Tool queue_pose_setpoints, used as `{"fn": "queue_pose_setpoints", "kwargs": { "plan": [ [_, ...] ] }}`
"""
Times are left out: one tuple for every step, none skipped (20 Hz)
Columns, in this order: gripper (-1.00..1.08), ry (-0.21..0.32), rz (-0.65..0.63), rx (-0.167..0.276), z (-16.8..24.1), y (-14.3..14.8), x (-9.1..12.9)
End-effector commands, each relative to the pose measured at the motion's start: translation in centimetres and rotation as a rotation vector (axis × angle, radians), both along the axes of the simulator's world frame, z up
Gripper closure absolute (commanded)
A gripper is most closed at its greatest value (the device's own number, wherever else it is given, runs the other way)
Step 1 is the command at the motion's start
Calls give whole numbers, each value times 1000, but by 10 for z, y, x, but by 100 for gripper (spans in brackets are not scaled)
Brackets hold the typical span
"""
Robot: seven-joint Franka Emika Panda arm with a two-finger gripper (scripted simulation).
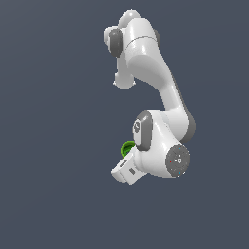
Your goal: Pick up the object and move it to a goal position.
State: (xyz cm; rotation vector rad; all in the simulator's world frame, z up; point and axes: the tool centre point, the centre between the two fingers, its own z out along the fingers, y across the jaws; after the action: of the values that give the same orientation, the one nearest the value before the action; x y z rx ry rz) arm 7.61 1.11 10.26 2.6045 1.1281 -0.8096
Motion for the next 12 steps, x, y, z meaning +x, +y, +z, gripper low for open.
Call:
{"fn": "queue_pose_setpoints", "kwargs": {
  "plan": [
    [-20, 23, 16, -7, -2, -1, -1],
    [-20, 30, 21, -9, -3, -1, -2],
    [-20, 37, 25, -11, -3, -1, -2],
    [-20, 42, 28, -12, -4, -1, -2],
    [-20, 47, 31, -14, -4, -1, -3],
    [-20, 51, 34, -15, -4, -2, -3],
    [-20, 54, 36, -16, -5, -2, -3],
    [-20, 56, 37, -16, -5, -2, -3],
    [-20, 57, 38, -17, -5, -2, -3],
    [-20, 57, 38, -17, -5, -2, -3],
    [-20, 55, 37, -16, -5, -2, -3],
    [-20, 55, 37, -16, -5, -2, -3]
  ]
}}
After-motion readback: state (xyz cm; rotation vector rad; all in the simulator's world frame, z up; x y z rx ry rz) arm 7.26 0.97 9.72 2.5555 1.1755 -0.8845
